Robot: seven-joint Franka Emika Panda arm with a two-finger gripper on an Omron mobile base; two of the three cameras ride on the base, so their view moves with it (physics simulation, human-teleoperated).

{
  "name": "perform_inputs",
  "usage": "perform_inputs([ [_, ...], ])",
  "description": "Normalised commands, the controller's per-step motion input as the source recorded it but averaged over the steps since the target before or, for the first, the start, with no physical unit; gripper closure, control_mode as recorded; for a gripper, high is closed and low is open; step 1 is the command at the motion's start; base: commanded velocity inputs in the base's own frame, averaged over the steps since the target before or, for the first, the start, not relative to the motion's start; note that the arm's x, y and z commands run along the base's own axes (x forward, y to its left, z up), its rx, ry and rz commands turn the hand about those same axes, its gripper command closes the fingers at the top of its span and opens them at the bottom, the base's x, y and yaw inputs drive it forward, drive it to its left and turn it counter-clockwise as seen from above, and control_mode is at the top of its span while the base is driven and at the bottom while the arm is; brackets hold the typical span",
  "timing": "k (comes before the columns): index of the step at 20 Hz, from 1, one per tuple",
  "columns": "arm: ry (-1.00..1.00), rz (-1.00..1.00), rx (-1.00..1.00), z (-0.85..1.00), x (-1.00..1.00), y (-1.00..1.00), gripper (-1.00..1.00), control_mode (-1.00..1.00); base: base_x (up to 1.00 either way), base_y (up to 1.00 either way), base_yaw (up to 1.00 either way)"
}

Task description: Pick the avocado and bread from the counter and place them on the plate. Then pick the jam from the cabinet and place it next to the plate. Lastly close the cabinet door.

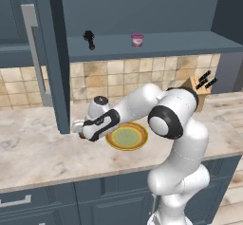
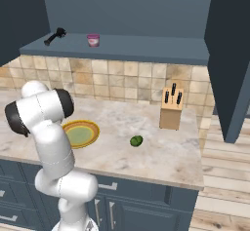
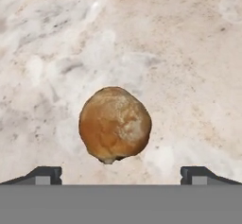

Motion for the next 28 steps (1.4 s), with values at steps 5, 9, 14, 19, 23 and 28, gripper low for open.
perform_inputs([
  [5, 0.00, 0.00, 0.00, -0.27, 0.27, 0.12, -1.00, -1.00, 0.00, 0.00, 0.00],
  [9, 0.00, 0.00, 0.00, -0.29, 0.30, 0.16, -1.00, -1.00, 0.00, 0.00, 0.00],
  [14, 0.00, 0.00, 0.00, -0.32, 0.31, 0.17, 1.00, -1.00, 0.00, 0.00, 0.00],
  [19, 0.00, 0.00, -0.01, -0.30, 0.08, 0.06, 1.00, -1.00, 0.00, 0.00, 0.00],
  [23, -0.03, 0.00, -0.04, -0.03, -0.03, 0.00, 1.00, -1.00, 0.00, 0.00, 0.00],
  [28, -0.13, 0.03, -0.05, 0.25, -0.40, -0.28, 1.00, -1.00, 0.00, 0.00, 0.00],
])
